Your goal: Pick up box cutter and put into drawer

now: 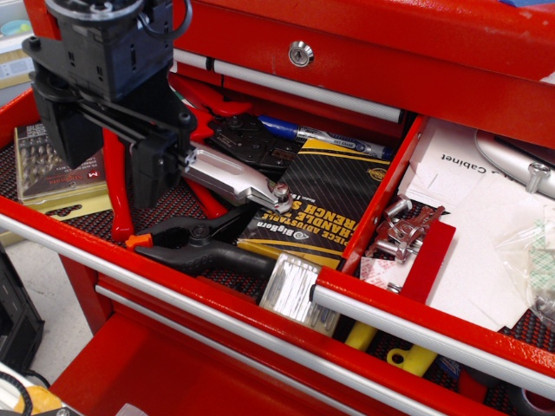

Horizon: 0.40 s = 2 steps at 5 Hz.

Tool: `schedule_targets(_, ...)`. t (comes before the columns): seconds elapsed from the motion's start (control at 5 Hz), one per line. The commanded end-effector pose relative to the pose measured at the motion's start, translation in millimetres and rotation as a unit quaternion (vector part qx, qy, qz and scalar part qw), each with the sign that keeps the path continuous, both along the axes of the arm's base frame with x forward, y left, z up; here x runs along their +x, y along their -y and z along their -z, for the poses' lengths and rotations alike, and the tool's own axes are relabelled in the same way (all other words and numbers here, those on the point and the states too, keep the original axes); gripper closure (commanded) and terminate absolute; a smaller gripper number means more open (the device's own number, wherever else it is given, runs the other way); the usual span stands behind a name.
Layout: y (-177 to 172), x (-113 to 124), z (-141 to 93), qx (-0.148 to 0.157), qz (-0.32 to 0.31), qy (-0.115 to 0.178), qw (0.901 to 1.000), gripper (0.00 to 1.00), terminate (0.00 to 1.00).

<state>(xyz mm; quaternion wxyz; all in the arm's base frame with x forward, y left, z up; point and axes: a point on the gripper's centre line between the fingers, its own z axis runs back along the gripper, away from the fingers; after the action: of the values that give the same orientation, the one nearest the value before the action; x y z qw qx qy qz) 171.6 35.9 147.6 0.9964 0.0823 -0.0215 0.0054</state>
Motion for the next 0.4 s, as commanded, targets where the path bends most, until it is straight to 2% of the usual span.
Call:
schedule_targets(0.0,0,0,0,0.0,0.0,0.0,1.0,0.0,0.0)
schedule_targets(0.2,24,30,15,0.011,-0.125,0.048,0.991,0.0,0.0)
